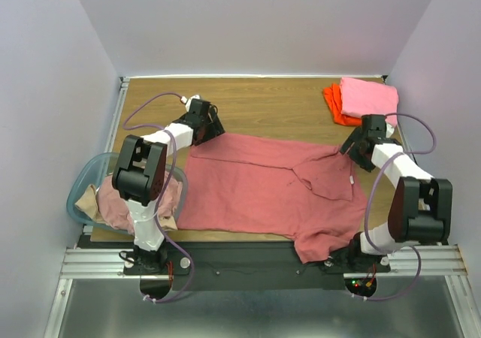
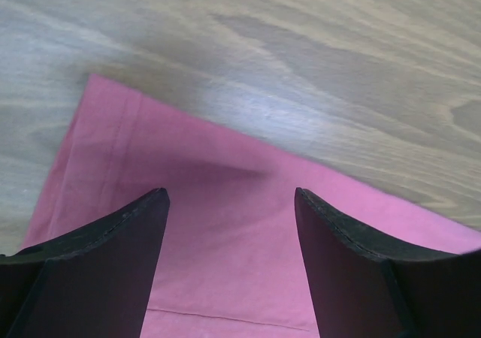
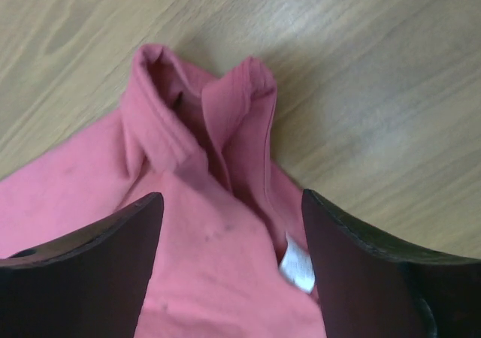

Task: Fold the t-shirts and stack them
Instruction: Fold the tshirt

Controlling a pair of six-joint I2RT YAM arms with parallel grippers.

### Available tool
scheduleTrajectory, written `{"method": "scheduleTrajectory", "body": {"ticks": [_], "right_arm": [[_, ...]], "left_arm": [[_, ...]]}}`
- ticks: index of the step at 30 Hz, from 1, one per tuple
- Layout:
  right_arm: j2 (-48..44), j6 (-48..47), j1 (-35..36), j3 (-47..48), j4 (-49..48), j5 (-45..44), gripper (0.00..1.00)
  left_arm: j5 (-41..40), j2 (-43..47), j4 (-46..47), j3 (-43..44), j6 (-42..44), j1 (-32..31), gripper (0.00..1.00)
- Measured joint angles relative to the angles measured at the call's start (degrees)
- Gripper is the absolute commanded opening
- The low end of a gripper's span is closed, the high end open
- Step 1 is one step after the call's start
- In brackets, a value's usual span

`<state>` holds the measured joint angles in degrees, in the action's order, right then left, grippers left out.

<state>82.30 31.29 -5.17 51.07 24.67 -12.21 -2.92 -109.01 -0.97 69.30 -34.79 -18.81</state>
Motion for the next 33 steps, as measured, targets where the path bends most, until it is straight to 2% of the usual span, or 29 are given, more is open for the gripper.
{"method": "scheduleTrajectory", "body": {"ticks": [10, 11, 12, 14, 17, 18, 19, 22, 23, 26, 33], "right_arm": [[8.46, -1.29, 0.00, 2.10, -3.41, -0.37, 0.51], [9.14, -1.49, 0.00, 2.80, -3.85, -0.22, 0.47], [9.51, -1.53, 0.00, 3.15, -4.09, -0.15, 0.38], [10.58, -1.44, 0.00, 4.00, -4.90, -0.24, 0.27], [10.95, -1.05, 0.00, 4.02, -5.27, -0.59, 0.18], [10.95, -0.94, 0.00, 4.02, -5.29, -0.83, 0.10], [10.95, -0.81, 0.00, 4.02, -5.35, -1.03, 0.07], [10.95, 0.11, 0.02, 3.93, -5.46, -2.23, 0.08], [10.95, 0.44, 0.02, 3.91, -5.46, -2.80, 0.13], [10.54, 1.81, 0.02, 3.02, -5.57, -4.63, 0.15], [10.16, 4.15, -0.13, 2.47, -3.80, -9.38, 0.48]], "left_arm": [[0.15, -0.07, 1.38, -1.01, -0.22, 1.68, 0.79], [0.11, -0.07, 1.60, -1.11, -0.24, 1.73, 0.79], [0.07, -0.07, 1.92, -1.33, -0.24, 1.86, 0.79], [-0.33, -0.02, 2.29, -1.55, -0.26, 1.92, 0.79], [-0.72, 0.28, 3.37, -2.36, -0.70, 1.99, 0.79], [-0.85, 0.39, 3.61, -2.62, -0.85, 2.01, 0.79], [-0.94, 0.55, 3.93, -2.91, -0.92, 2.05, 0.79], [-1.46, 0.90, 4.33, -3.58, -1.44, 2.16, 0.79], [-1.68, 1.03, 4.42, -3.74, -1.73, 2.32, 0.79], [-2.23, 1.46, 4.50, -4.33, -2.40, 2.69, 0.79], [-3.19, 2.27, 4.15, -5.27, -3.45, 3.41, 0.79]]}}
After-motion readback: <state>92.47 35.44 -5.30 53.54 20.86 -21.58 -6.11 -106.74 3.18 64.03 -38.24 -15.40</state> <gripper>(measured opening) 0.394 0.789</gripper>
